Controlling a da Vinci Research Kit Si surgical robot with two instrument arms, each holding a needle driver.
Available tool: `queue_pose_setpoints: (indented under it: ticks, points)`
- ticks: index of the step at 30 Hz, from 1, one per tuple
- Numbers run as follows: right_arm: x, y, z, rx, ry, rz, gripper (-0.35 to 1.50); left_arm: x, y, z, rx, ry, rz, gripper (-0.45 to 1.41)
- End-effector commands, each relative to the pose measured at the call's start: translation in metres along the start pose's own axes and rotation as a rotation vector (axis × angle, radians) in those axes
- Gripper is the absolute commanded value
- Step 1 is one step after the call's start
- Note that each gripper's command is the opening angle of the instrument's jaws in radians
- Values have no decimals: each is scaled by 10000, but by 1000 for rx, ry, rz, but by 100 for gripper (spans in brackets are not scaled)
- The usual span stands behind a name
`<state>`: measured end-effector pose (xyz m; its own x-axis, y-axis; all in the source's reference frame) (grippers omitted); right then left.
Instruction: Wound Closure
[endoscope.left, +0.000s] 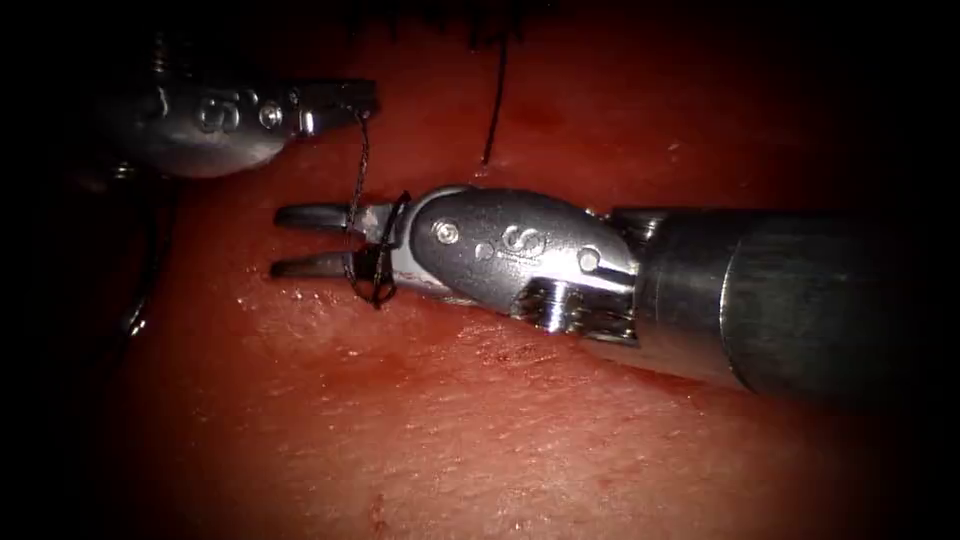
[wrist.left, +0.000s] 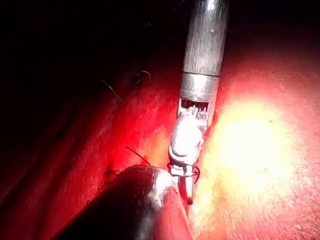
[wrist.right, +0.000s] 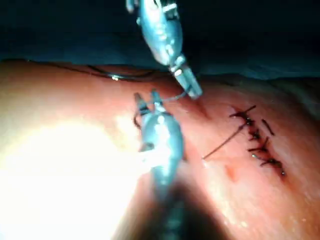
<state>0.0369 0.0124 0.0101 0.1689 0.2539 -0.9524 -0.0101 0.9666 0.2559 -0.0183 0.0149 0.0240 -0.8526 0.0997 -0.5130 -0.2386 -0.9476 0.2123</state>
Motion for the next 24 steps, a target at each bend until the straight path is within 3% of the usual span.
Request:
queue_pose_setpoints:
  ticks: [1,4,12,14,18,24]
  points:
    - [-4,1,5,11,28,-8,-6,1,3,10,-10,-1,6,-45]
    - [-1,4,3,23,65,-6,7,-5,8,16,-52,2,27,-45]
    - [2,2,3,59,129,15,9,-9,5,21,-128,44,3,-45]
    - [1,2,3,59,148,25,15,-11,4,20,-143,50,9,-45]
    - [1,5,2,41,188,52,47,-13,5,19,-171,82,-2,-45]
    - [0,10,-1,25,244,96,61,-19,13,17,-207,125,-37,-45]
